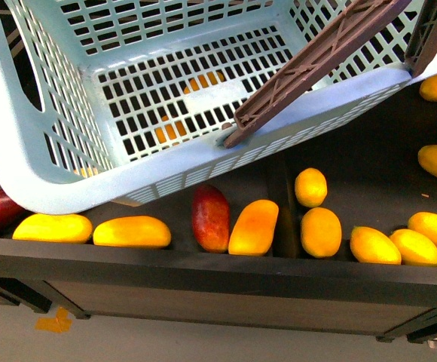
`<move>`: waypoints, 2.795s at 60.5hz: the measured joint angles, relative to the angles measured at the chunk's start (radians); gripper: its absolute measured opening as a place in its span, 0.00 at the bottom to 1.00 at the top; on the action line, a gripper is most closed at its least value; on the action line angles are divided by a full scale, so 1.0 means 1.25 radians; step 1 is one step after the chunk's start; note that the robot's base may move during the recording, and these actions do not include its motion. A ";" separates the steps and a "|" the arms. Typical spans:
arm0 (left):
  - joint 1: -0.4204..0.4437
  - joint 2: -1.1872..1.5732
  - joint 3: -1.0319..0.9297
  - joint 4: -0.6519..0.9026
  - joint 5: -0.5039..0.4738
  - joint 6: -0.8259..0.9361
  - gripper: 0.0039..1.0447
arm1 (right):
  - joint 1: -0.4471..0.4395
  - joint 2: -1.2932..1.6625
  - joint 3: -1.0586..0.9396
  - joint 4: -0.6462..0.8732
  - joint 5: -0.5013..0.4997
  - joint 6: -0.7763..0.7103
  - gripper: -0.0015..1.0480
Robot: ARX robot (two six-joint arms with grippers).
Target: Pick lemon and mango into basket
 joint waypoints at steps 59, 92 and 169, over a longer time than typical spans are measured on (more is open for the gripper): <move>0.000 0.000 0.000 0.000 -0.002 0.000 0.15 | 0.450 -0.125 0.063 0.001 0.279 0.064 0.81; 0.001 0.000 -0.008 -0.001 -0.007 0.003 0.15 | 0.274 -0.425 -0.296 0.259 0.400 -0.080 0.41; -0.011 -0.001 -0.008 -0.001 0.003 0.002 0.15 | 0.228 -0.797 -0.587 0.164 0.358 -0.099 0.75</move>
